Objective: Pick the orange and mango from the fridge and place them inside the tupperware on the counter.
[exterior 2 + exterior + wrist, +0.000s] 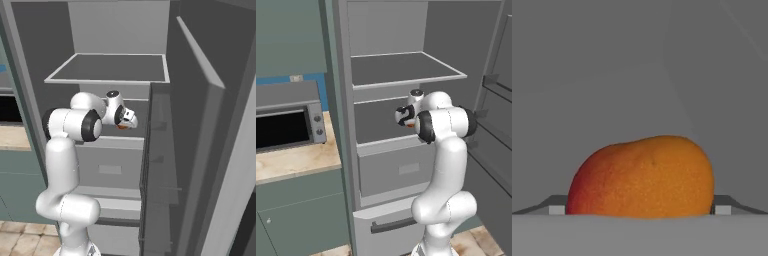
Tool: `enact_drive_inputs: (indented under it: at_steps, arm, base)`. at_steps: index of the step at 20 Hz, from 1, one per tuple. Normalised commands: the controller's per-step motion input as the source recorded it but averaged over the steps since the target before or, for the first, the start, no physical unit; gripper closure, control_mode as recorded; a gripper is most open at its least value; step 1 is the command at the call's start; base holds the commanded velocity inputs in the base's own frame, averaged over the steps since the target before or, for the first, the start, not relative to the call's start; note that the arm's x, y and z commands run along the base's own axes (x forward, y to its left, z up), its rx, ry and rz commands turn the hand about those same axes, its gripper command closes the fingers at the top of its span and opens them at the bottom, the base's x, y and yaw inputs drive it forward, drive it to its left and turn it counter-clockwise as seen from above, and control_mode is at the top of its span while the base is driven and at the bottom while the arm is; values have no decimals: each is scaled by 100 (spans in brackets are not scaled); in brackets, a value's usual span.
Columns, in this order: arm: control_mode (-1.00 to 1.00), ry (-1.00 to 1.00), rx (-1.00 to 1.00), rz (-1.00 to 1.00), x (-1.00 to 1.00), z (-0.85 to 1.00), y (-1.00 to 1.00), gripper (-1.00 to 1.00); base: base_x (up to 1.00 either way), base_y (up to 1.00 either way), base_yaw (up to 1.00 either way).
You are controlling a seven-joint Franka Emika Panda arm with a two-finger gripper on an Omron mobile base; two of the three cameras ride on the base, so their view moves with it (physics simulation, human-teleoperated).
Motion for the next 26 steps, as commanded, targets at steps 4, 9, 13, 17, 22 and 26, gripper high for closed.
enact_drive_inputs:
  at_steps: [4, 9, 13, 17, 22, 26]
  arm:
    - [-100, -6, 0, 0, 1, -36, 0, 100]
    - [-100, -2, 0, 0, 1, -19, 0, 100]
    - [-100, 0, 0, 0, -69, -14, 0, 100]
    - [-100, -7, 0, 13, -100, 24, 10, 100]
    - [-100, -9, 0, 17, -100, 60, 10, 100]
    - [-100, -7, 0, 16, -100, 77, 16, 100]
  base:
    - [0, 0, 0]
    - [0, 0, 0]
    - [0, 0, 0]
    - [0, 0, 0]
    - [0, 0, 0]
    - [0, 0, 0]
